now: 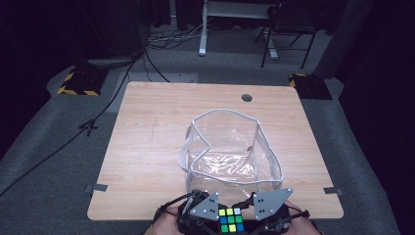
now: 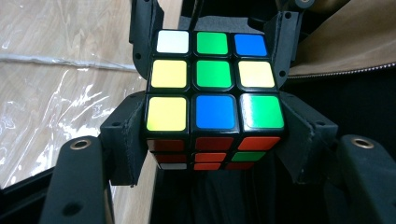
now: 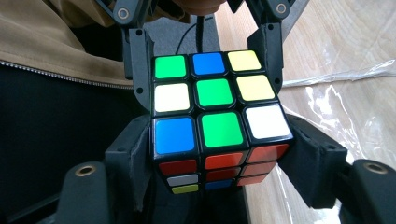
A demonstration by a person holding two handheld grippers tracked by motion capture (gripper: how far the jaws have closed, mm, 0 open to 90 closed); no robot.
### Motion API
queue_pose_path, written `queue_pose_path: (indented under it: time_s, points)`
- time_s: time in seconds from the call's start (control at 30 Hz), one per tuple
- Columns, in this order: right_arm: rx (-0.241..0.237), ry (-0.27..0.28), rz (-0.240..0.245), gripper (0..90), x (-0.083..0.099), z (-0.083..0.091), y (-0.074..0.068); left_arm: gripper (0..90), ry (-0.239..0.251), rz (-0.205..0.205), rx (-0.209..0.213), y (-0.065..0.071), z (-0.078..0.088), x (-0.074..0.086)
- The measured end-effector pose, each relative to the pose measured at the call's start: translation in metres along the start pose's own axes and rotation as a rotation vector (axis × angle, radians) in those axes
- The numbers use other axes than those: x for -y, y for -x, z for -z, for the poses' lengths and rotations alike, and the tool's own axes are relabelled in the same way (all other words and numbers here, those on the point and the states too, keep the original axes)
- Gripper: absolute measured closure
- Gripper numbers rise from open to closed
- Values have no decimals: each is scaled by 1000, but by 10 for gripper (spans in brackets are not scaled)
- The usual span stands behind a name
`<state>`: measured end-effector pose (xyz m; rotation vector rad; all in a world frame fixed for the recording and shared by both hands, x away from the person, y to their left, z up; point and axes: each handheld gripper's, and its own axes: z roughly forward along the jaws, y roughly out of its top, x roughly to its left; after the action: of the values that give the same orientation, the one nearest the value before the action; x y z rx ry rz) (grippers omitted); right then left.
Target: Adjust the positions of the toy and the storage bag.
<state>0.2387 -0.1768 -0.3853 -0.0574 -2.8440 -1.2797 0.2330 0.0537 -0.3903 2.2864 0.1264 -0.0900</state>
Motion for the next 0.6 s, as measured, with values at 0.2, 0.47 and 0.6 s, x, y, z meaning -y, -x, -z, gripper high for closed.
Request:
queue_pose_path:
  time_s: [0.2, 0.47, 0.6]
  points:
    - [7, 5, 12, 333, -2, 2, -2, 340, 39, 11, 18, -1, 0, 3]
    - [25, 3, -9, 336, -5, 7, -2, 319, 94, 30, 3, -4, 7, 6]
    - [34, 8, -29, 336, -3, 12, -1, 258, 139, 63, -22, 0, 21, 13]
